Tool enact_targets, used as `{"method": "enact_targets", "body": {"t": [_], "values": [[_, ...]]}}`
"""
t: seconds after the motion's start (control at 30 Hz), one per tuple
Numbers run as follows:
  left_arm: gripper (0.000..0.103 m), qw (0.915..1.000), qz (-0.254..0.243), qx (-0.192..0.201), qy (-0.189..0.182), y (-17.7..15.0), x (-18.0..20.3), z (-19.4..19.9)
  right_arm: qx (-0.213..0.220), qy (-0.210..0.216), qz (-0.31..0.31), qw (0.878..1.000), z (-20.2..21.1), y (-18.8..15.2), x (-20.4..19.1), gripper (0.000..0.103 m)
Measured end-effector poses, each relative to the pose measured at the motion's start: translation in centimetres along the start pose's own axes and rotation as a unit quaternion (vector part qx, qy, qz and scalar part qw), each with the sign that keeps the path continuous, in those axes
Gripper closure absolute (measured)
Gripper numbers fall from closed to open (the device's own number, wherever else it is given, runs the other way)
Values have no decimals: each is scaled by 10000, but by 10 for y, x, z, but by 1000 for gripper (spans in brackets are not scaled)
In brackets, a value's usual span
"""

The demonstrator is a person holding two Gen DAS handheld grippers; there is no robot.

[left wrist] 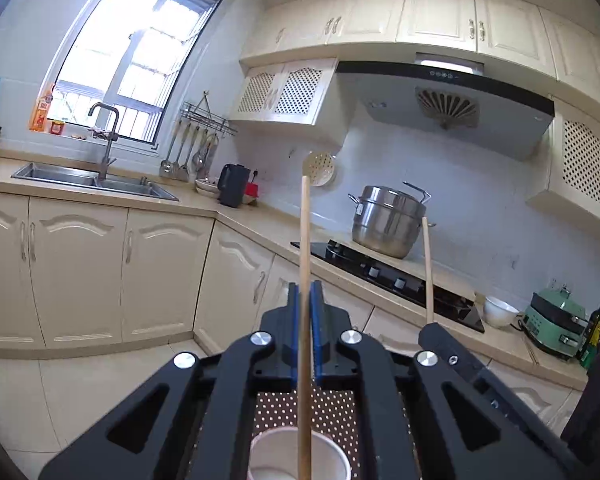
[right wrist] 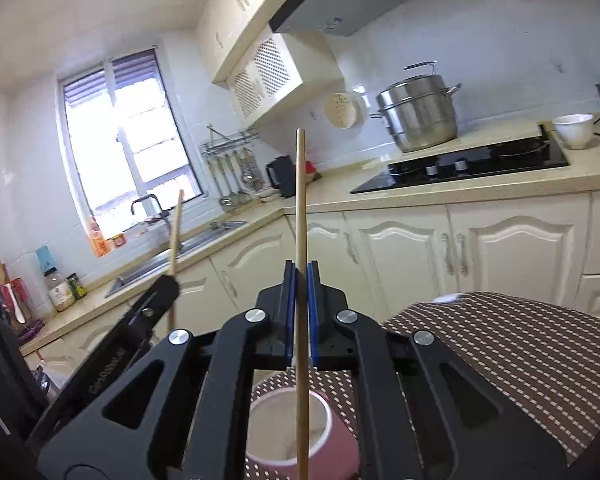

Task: Organize utensils
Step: 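Lift the held chopsticks with both tools and carry them above the pink cup, then lower the chopsticks into the pink cup and open both tools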

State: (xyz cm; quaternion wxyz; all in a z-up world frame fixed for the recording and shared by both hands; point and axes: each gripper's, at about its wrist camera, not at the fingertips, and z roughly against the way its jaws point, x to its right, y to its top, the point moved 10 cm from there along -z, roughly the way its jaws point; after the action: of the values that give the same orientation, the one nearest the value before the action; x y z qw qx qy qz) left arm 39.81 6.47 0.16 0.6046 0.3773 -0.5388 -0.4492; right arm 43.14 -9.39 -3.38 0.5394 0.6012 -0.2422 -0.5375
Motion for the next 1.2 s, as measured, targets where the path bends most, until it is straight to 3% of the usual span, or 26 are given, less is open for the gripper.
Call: {"method": "enact_targets", "body": {"t": [0.3,0.6,0.73,1.07,1.2], "values": [[97,9981,103,577,163,4,-10,-25,62,204,-308,9993,-31,-9,17,97],[97,9976,94,664,189,-4,-20,-43,38,559,-311,9979,-47,-19,13,97],[97,9980,82,580,217,-11,-25,-47,-82,580,-387,9975,-53,-27,19,97],[97,9943,-345,928,385,-4,-17,-29,-236,608,-219,9976,-56,-45,14,97],[97,9956,-388,773,368,-8,-21,-31,-326,596,-206,9975,-57,-50,14,97]]}}
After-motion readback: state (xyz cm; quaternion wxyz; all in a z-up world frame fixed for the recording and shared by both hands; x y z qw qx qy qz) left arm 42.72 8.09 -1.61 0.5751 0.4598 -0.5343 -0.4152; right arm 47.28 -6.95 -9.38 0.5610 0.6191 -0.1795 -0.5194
